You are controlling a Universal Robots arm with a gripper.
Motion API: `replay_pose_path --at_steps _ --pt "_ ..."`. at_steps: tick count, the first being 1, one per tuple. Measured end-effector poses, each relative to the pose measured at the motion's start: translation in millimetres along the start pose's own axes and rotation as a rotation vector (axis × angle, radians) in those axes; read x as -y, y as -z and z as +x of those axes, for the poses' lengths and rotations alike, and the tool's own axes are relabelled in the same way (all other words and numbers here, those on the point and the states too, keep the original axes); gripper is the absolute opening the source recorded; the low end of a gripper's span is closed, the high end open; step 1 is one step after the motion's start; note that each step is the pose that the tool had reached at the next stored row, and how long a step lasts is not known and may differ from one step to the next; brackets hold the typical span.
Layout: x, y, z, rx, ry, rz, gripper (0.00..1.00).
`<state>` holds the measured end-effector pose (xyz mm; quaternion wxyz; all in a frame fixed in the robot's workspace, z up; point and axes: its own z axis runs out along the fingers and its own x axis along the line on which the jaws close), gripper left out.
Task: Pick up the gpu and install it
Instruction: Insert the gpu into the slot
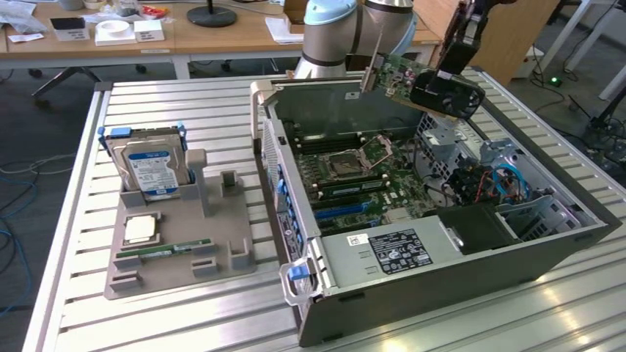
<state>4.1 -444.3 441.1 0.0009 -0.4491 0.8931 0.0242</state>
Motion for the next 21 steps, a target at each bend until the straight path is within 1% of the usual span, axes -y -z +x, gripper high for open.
replay_pose_path --at_steps 21 --pt "0.1 -1.7 0.0 -0.0156 0.365 -0.0085 0.27"
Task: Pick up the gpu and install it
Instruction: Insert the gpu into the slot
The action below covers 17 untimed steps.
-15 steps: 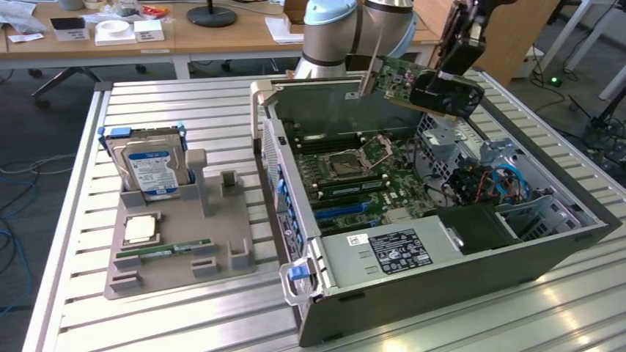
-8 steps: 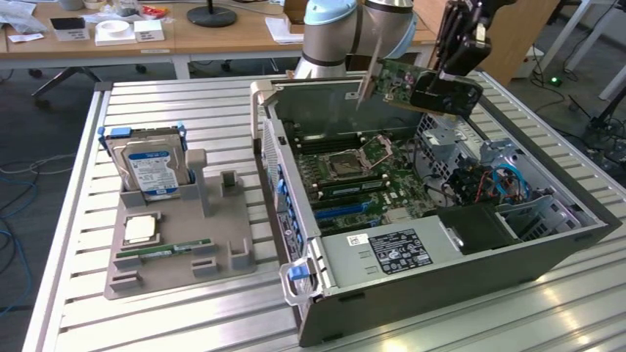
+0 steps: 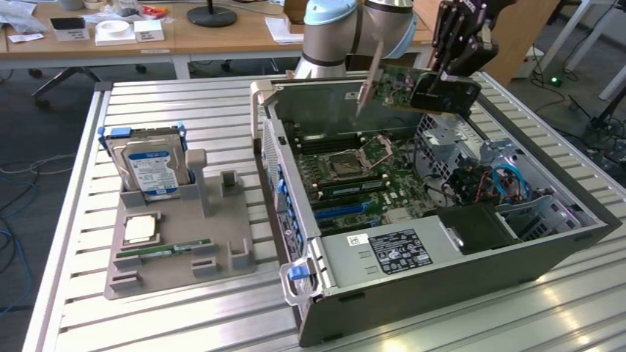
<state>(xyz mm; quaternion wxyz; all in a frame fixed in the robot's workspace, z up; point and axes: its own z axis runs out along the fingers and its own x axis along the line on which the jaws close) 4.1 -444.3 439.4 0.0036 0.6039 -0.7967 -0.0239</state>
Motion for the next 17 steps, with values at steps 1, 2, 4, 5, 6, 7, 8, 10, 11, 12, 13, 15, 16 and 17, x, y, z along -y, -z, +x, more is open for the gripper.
replay_pose_path --at_steps 1,2,4,5,6,7,8,10,11,12,13,15,16,17 --pt "0.0 -0.1 0.0 -0.0008 0.018 -0.0005 0.27" --pt "0.0 -0.2 0.0 -0.0015 0.036 -0.0008 0.27" --pt "0.0 -0.4 0.0 -0.0029 0.069 -0.0016 0.27" --pt "0.0 -0.5 0.0 -0.0037 0.086 -0.0020 0.27" --pt "0.0 -0.6 0.0 -0.0043 0.102 -0.0024 0.27" --pt "0.0 -0.7 0.0 -0.0050 0.120 -0.0028 0.27" --pt "0.0 -0.8 0.0 -0.0058 0.136 -0.0032 0.27" --pt "0.0 -1.0 0.0 -0.0071 0.169 -0.0039 0.27" --pt "0.0 -1.1 0.0 -0.0078 0.185 -0.0043 0.27" --pt "0.0 -1.2 0.0 -0.0084 0.202 -0.0047 0.27" --pt "0.0 -1.3 0.0 -0.0092 0.218 -0.0051 0.27" --pt "0.0 -1.5 0.0 -0.0107 0.251 -0.0058 0.27" --pt "0.1 -1.6 0.0 -0.0113 0.267 -0.0062 0.27" --pt "0.1 -1.7 0.0 -0.0120 0.284 -0.0066 0.27"
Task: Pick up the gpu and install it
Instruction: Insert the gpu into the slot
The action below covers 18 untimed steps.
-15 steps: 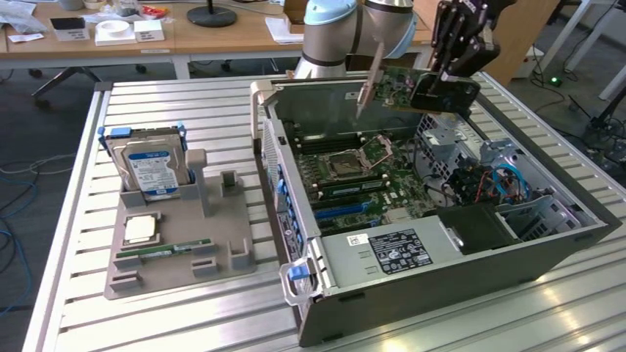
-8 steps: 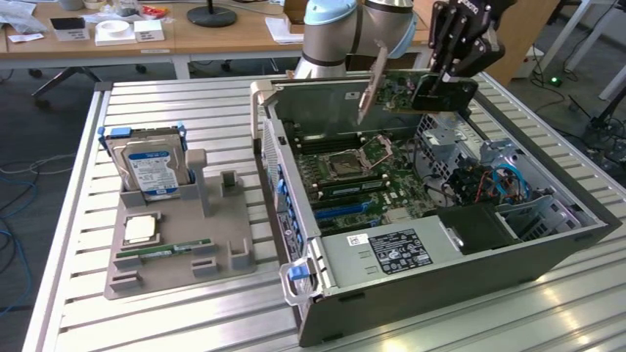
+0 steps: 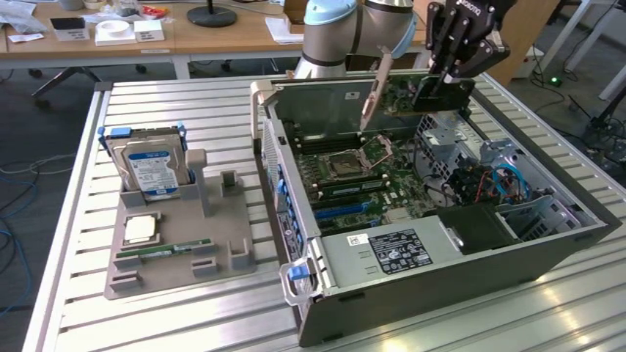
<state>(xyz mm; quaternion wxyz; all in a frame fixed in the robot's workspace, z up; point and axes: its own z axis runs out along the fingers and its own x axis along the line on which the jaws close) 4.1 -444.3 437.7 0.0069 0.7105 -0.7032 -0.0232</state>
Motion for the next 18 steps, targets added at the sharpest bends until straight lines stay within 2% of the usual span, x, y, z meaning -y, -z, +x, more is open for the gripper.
replay_pose_path --at_steps 8,13,18 --pt "0.0 -0.4 0.0 -0.0051 0.118 -0.0027 0.27" --pt "-0.1 -0.5 0.0 -0.0048 0.111 -0.0025 0.27" --pt "-0.1 -1.1 0.0 -0.0010 0.022 -0.0005 0.27"
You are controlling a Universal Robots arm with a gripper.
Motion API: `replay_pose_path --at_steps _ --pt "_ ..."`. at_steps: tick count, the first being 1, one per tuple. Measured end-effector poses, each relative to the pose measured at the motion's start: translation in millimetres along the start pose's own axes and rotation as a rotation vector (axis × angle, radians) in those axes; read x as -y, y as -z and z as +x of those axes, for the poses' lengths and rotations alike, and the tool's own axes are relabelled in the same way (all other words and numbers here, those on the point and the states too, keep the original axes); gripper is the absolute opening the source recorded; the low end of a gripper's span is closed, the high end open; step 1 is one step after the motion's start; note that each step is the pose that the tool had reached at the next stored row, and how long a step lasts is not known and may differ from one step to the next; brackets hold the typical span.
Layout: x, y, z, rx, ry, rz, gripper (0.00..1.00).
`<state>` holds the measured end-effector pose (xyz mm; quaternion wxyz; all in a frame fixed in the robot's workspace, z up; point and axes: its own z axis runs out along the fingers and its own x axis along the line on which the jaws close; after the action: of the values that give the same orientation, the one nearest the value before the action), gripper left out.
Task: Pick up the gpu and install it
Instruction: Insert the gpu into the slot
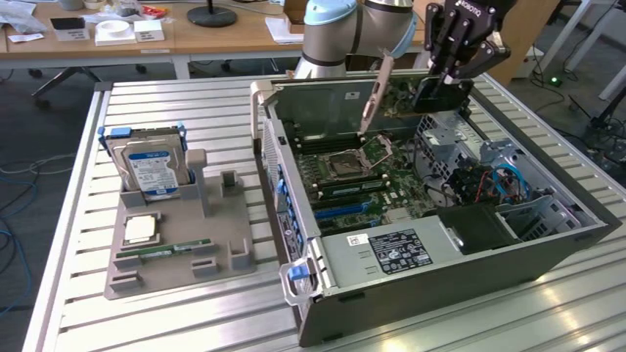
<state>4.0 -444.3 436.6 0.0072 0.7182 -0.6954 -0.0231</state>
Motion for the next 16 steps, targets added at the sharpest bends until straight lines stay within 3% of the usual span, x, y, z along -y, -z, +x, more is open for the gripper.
replay_pose_path --at_steps 3,5,11,16 --pt "-0.2 -0.5 0.0 0.0021 -0.052 0.0011 0.27" --pt "-1.7 -1.3 -0.4 0.0028 -0.058 0.0028 0.27" --pt "-7.0 -8.2 -0.6 0.0013 -0.058 0.0244 0.27" --pt "-9.4 -15.4 -0.5 0.0014 -0.058 0.0321 0.27"
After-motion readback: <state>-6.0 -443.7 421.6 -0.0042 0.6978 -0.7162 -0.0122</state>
